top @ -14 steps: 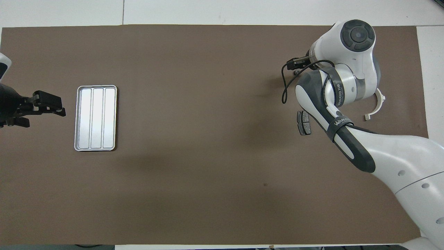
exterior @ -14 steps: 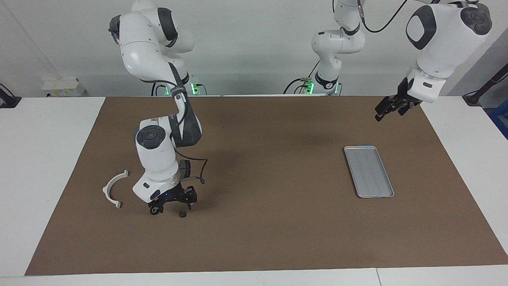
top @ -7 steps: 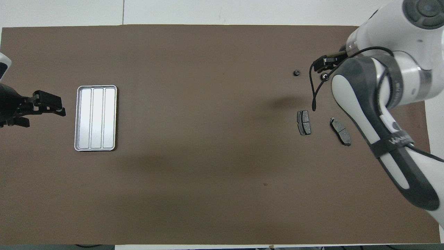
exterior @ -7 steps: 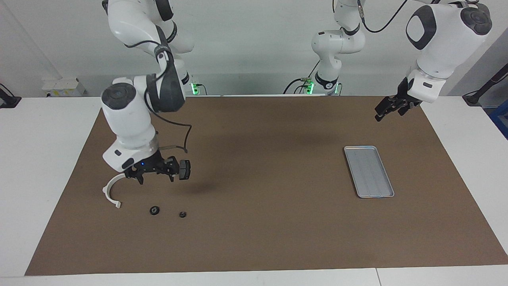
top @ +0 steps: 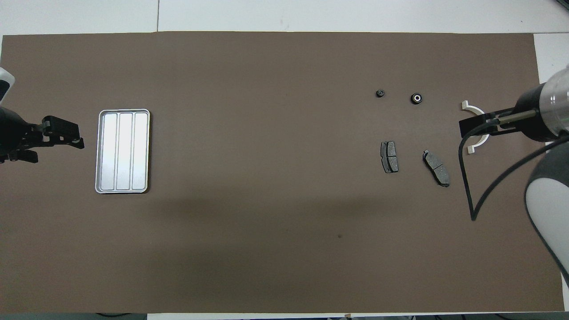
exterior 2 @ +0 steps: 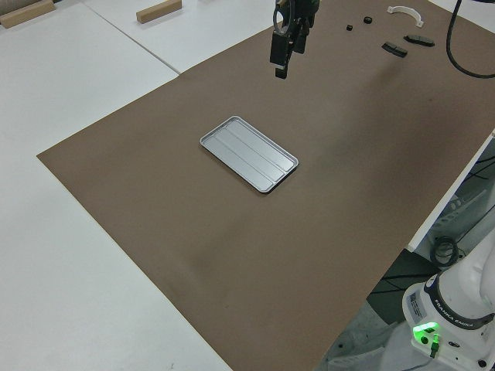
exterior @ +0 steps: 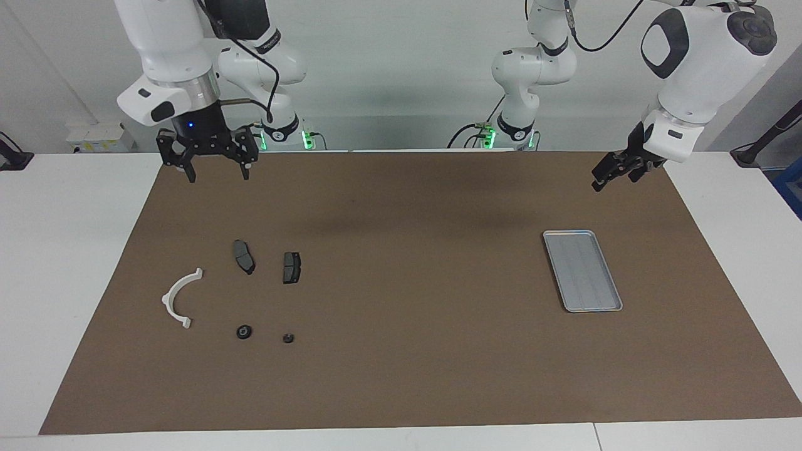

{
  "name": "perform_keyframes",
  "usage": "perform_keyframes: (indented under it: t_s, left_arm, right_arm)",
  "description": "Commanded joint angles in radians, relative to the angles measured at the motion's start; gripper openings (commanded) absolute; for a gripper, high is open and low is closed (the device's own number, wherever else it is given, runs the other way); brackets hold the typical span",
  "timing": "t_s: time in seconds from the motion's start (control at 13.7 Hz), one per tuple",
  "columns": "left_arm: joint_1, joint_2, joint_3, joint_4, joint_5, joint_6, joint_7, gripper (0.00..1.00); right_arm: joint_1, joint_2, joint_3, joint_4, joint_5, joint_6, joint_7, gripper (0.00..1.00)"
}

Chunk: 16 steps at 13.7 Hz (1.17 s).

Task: Place bearing gear from tray to pile

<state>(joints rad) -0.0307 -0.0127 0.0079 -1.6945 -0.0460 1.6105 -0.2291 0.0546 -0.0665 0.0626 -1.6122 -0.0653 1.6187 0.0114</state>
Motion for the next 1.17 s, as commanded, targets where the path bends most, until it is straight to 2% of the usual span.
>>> perform_keyframes:
  t_s: [0.0, 0.15, 0.22, 1.1]
  left_arm:
    - [0.005, -0.009, -0.003, 0.002, -0.006, -0.014, 0.008, 1.0]
    - [0.005, -0.009, -0.003, 0.002, -0.006, -0.014, 0.008, 1.0]
    - [0.005, -0.009, -0.003, 0.002, -0.006, -0.014, 0.008, 1.0]
    - [0.005, -0.009, -0.003, 0.002, -0.008, -0.014, 0.008, 1.0]
  right_arm:
    - [0.137, -0.035, -0.202, -0.037, 0.071, -0.032, -0.027, 1.0]
    - [-0.017, -0.033, -0.063, -0.032, 0.093, -0.045, -0.057, 1.0]
    - [-0.034, -0.03, -0.047, -0.031, 0.087, -0.045, -0.057, 1.0]
    - [-0.035, -0.033, -0.047, -0.026, 0.084, -0.074, -0.03, 1.0]
